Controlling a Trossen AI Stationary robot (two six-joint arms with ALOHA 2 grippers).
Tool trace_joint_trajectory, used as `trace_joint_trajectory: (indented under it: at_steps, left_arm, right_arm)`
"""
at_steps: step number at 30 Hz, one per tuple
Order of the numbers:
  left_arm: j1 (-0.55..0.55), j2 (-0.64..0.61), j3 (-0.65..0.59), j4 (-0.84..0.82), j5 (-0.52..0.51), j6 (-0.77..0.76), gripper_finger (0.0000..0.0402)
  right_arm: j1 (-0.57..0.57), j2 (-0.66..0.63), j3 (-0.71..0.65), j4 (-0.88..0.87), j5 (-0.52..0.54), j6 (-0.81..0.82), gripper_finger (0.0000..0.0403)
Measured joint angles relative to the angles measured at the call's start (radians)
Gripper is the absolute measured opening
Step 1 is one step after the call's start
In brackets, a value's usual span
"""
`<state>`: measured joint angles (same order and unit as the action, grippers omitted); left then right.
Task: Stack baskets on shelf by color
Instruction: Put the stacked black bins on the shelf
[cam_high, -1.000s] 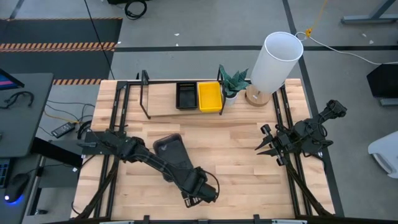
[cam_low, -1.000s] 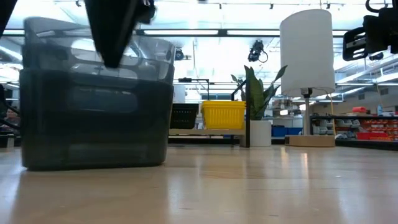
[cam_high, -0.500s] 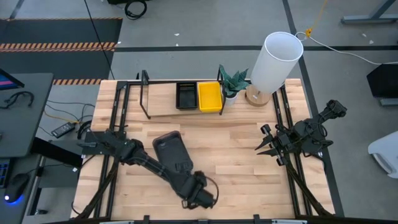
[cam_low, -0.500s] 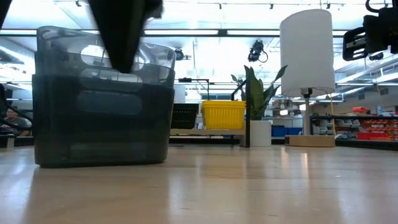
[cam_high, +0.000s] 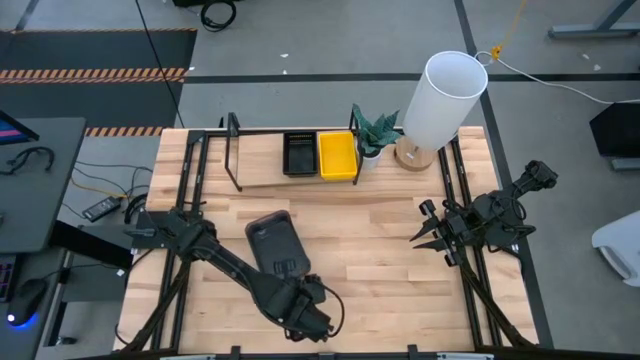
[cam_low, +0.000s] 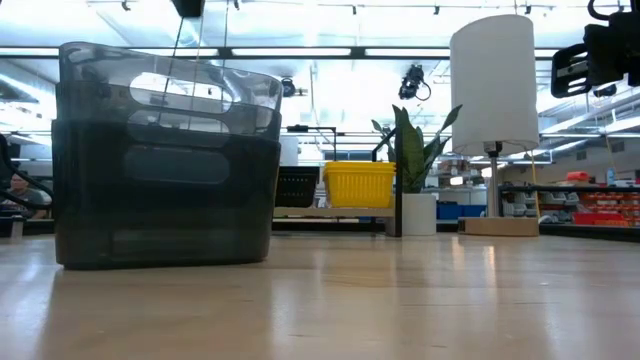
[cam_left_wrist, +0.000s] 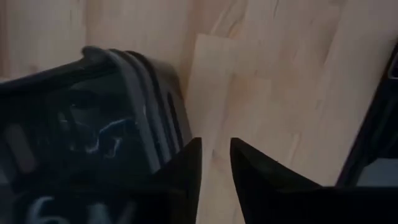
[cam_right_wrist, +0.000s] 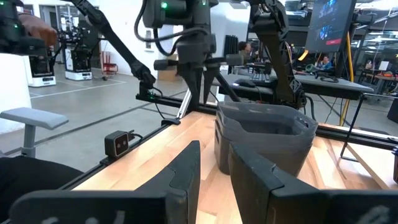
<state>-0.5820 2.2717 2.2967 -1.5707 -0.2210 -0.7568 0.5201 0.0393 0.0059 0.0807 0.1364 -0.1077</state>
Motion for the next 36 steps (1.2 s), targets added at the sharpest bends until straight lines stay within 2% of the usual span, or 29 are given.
trace_joint_trajectory:
  at_steps: [5,16,20,28,30,36]
  left_arm:
    - [0.009,-0.010,-0.008,0.001,0.007,-0.017,0.0063]
    - [0.017,-0.034,-0.260,0.001,0.044,-0.024,0.0008]
    - [0.023,-0.075,-0.349,0.002,0.046,-0.049,0.0009]
    - [0.036,-0.231,-0.583,-0.002,0.108,-0.221,0.0010]
    - [0.037,-0.266,-0.595,-0.003,0.137,-0.227,0.0007]
    - [0.042,-0.360,-0.595,-0.002,0.135,-0.182,0.0022]
  right_arm:
    - [0.000,0.000,0.000,0.000,0.000,0.000,0.0090]
    - [0.000,0.000,0.000,0.002,0.000,0.000,0.0090]
    - [0.000,0.000,0.000,0.000,0.000,0.000,0.0090]
    - [0.000,0.000,0.000,0.001,0.000,0.000,0.0090]
    - [0.000,0.000,0.000,0.000,0.000,0.000,0.0090]
    - [0.000,0.000,0.000,0.000,0.000,0.000,0.0090]
